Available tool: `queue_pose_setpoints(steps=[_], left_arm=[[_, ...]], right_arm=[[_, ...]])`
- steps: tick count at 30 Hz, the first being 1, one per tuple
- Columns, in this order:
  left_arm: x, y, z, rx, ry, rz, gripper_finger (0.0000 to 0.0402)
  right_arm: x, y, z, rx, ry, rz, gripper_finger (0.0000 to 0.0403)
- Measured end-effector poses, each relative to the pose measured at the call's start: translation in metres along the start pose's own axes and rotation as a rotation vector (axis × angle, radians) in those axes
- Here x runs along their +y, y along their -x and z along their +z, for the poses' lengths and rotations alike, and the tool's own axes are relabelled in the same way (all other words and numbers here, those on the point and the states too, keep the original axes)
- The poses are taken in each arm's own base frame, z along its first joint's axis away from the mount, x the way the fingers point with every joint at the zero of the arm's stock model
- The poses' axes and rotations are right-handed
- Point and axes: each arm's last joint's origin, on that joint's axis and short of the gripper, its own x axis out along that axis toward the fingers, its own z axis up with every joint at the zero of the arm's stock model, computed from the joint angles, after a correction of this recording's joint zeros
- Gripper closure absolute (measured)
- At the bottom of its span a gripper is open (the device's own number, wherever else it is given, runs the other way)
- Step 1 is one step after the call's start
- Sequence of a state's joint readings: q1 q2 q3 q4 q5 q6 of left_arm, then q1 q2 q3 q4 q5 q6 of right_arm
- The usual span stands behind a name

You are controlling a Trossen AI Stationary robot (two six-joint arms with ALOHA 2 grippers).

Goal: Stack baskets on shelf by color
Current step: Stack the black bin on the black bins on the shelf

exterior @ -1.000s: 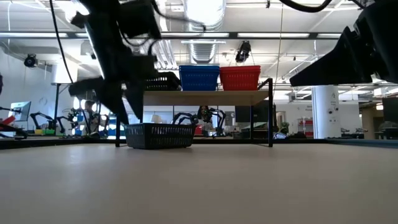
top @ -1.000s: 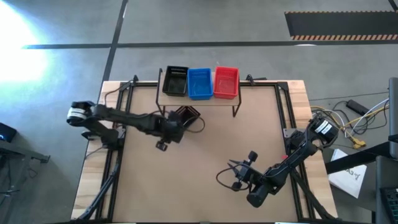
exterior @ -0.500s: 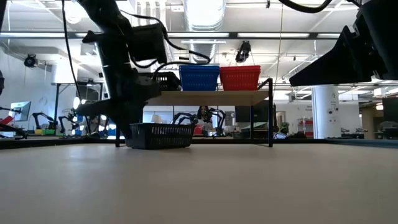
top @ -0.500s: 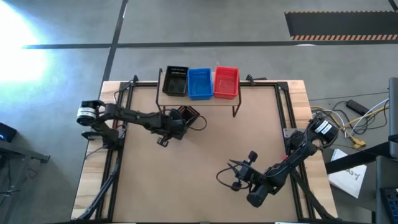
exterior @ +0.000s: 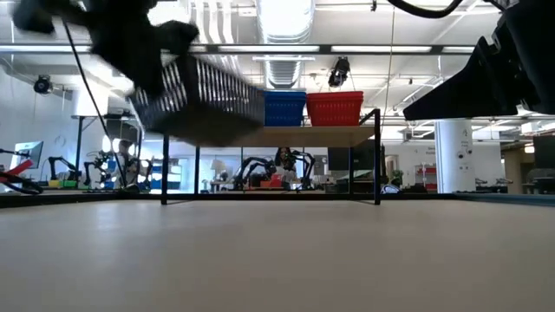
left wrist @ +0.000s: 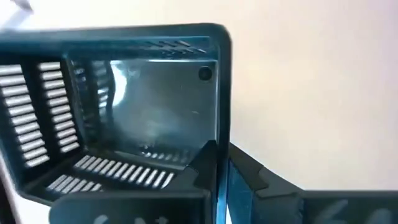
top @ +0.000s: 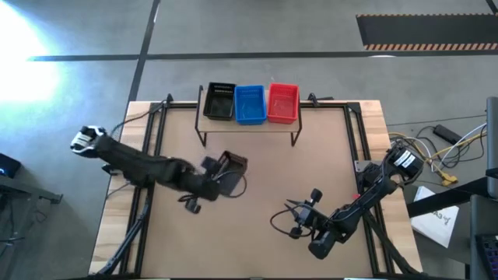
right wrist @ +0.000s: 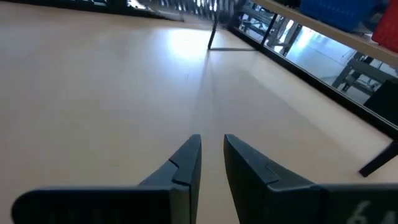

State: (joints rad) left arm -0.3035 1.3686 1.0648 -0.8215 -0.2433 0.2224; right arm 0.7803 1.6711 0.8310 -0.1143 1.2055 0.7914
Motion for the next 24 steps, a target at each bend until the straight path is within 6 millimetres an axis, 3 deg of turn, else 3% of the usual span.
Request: queue_pose_setpoints(steps=[2, 5, 9, 12, 16, 19, 24], left_arm=[[-0.001, 0.022, 0.005, -0.064, 0.0, 0.032, 0.0401], [0.014, 0.056, 0.009, -0.148, 0.059, 0.253, 0.0401], [0.052, 0.091, 0.002, -0.128, 0.146, 0.606, 0.0401], [0.088, 0.106, -0.009, -0.086, 0.19, 0.683, 0.0401], [0.139, 0.104, -0.035, -0.061, 0.295, 0.603, 0.0401], [0.17, 0.091, -0.055, -0.05, 0.374, 0.502, 0.0401], [0.192, 0.078, -0.069, 0.039, 0.363, 0.499, 0.0401]], right_arm=[[0.0, 0.0, 0.0, 0.0, 0.007, 0.0, 0.0342], [0.0, 0.0, 0.0, 0.0, 0.017, 0.0, 0.0342], [0.0, 0.0, 0.0, -0.001, 0.017, 0.0, 0.0342], [0.0, 0.0, 0.0, -0.001, 0.016, 0.0, 0.0342], [0.001, 0.0, 0.001, -0.005, 0.002, 0.004, 0.0342], [0.002, 0.0, 0.002, -0.008, -0.001, 0.006, 0.0342], [0.001, 0.0, 0.002, -0.007, 0.0, 0.006, 0.0342]])
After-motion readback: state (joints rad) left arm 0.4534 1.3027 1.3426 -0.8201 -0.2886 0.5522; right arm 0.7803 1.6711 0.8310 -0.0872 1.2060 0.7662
